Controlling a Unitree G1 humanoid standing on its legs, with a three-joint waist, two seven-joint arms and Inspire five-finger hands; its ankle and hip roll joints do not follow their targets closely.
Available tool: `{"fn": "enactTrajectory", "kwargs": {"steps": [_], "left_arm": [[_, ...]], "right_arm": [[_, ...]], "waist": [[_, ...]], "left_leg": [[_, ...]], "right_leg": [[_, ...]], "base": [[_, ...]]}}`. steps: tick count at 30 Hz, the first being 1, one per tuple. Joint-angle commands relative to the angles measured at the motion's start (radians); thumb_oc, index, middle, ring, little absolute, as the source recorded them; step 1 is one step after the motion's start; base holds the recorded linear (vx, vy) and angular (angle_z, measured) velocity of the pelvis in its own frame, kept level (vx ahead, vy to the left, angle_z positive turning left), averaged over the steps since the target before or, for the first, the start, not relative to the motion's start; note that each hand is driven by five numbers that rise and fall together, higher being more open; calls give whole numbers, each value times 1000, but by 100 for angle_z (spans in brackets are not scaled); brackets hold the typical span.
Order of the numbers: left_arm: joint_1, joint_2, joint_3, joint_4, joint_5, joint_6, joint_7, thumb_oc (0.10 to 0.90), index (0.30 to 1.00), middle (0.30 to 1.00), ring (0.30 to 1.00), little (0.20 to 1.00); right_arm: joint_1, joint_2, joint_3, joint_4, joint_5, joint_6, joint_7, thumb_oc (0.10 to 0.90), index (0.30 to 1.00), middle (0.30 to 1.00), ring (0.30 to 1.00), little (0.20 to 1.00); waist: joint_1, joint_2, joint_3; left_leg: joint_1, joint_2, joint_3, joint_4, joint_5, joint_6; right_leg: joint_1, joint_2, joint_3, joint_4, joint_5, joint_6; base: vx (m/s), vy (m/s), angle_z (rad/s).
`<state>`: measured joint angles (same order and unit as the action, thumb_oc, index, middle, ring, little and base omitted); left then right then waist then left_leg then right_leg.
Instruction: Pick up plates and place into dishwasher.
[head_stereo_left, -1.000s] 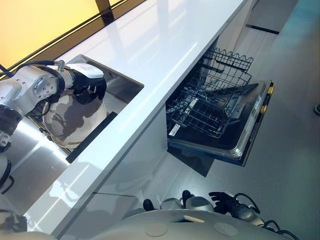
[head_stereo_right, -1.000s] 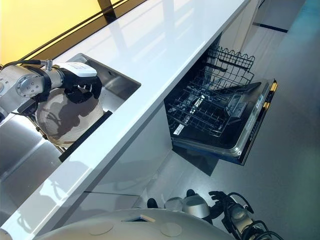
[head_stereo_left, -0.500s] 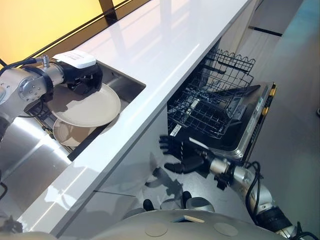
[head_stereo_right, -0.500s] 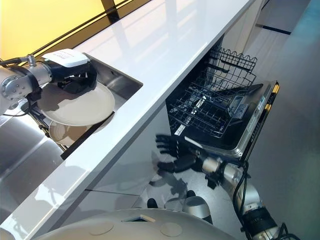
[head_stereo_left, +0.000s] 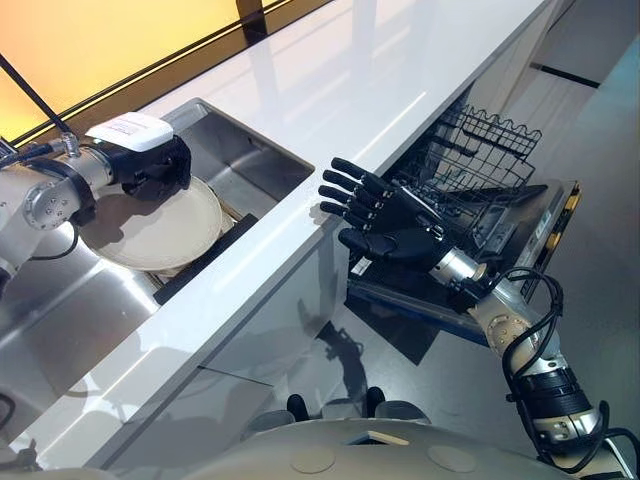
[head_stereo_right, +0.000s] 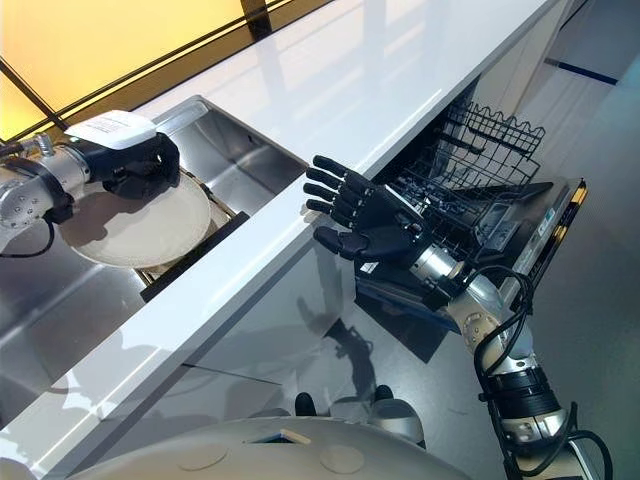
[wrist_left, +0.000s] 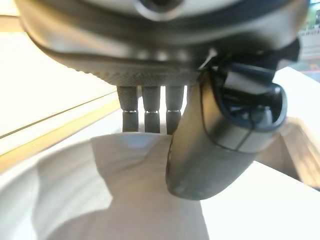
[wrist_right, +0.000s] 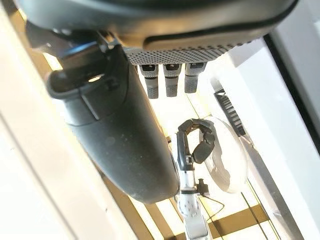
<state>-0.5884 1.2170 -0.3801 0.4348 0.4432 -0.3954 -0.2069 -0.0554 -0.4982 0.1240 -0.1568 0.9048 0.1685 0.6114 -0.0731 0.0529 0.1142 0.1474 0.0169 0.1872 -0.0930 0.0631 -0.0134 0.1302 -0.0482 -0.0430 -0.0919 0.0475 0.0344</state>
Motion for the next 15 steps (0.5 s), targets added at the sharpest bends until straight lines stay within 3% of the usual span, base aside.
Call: {"fn": "enactTrajectory", "kwargs": {"steps": [1, 5, 8, 10, 12, 15], "left_arm": [[-102, 61, 131, 21, -49, 21, 123, 295, 467, 467, 467, 395], [-116, 62, 146, 10, -83, 36, 204, 278, 453, 453, 453, 378], [-124, 59, 164, -8, -120, 52, 248, 284, 458, 458, 458, 384], [-126, 50, 188, -32, -170, 64, 271, 259, 436, 436, 436, 359], [-124, 33, 212, -63, -198, 69, 304, 114, 312, 312, 312, 214], [-135, 8, 219, -114, -218, 73, 331, 100, 300, 300, 300, 200]], "right_arm": [[-135, -13, -71, -124, 108, -154, -17, 800, 900, 900, 900, 900], [-173, -22, -96, -137, 94, -199, -57, 800, 900, 900, 900, 900], [-195, -49, -106, -138, 2, -266, -103, 800, 900, 900, 900, 900], [-216, -65, -107, -144, -12, -257, -128, 800, 900, 900, 900, 900], [-240, -55, -96, -146, 13, -205, -137, 800, 900, 900, 900, 900], [-265, -30, -64, -140, 39, -141, -159, 800, 900, 900, 900, 900]], "waist": [[-7, 14, -68], [-2, 11, -75], [3, 8, -81], [7, 5, -85], [13, 2, -87], [20, -1, -89]], "left_leg": [[18, -75, 3, 15, -118, 53], [17, -74, -2, 14, -117, 52], [16, -74, -7, 14, -116, 51], [15, -73, -10, 13, -115, 50], [16, -72, -13, 14, -115, 47], [17, -72, -19, 15, -115, 46]], "right_leg": [[-17, 32, -59, 42, -57, 52], [-15, 33, -61, 42, -59, 48], [-15, 35, -62, 41, -59, 46], [-14, 35, -62, 40, -60, 44], [-12, 35, -66, 42, -63, 42], [-8, 35, -70, 42, -65, 39]], "base": [[0, 0, 0], [0, 0, 0], [0, 0, 0], [0, -8, 2], [0, 0, 0], [0, 0, 0]]}}
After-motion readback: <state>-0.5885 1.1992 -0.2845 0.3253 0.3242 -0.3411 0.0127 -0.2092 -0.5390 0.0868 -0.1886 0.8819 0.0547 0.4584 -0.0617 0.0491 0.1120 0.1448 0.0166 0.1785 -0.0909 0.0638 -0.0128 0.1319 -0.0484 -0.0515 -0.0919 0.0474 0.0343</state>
